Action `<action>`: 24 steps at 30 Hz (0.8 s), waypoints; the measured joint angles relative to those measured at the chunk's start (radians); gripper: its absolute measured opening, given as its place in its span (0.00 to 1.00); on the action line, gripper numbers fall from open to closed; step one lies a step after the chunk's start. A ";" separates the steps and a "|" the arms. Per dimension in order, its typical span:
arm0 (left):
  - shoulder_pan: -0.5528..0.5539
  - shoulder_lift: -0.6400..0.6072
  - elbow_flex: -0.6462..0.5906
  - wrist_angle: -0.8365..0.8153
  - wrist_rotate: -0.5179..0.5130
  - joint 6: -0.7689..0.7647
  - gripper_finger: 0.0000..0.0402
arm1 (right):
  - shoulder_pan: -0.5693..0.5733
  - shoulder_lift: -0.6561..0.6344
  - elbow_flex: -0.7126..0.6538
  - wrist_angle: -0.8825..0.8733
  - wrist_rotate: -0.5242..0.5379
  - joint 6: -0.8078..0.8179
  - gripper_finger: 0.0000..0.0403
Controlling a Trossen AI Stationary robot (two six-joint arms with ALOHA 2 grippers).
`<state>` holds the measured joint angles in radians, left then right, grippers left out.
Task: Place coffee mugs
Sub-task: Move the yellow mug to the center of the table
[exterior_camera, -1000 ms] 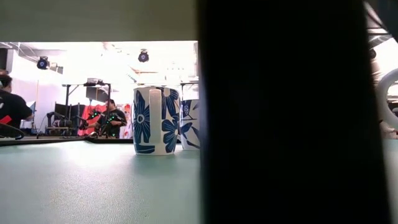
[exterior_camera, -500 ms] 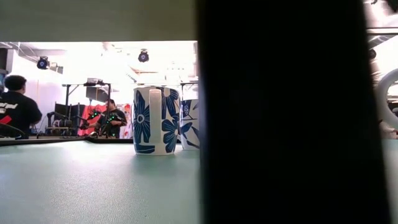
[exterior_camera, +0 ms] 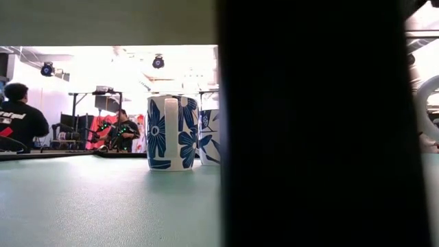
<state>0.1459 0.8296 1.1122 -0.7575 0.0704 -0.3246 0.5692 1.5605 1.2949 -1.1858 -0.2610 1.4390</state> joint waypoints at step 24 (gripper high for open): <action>0.000 0.173 0.000 0.116 0.017 -0.052 0.23 | 0.021 -0.068 -0.061 0.211 -0.001 -0.017 0.22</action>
<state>0.1459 1.0028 1.1122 -0.6411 0.0870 -0.3767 0.5905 1.4927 1.2335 -0.9749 -0.2623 1.4219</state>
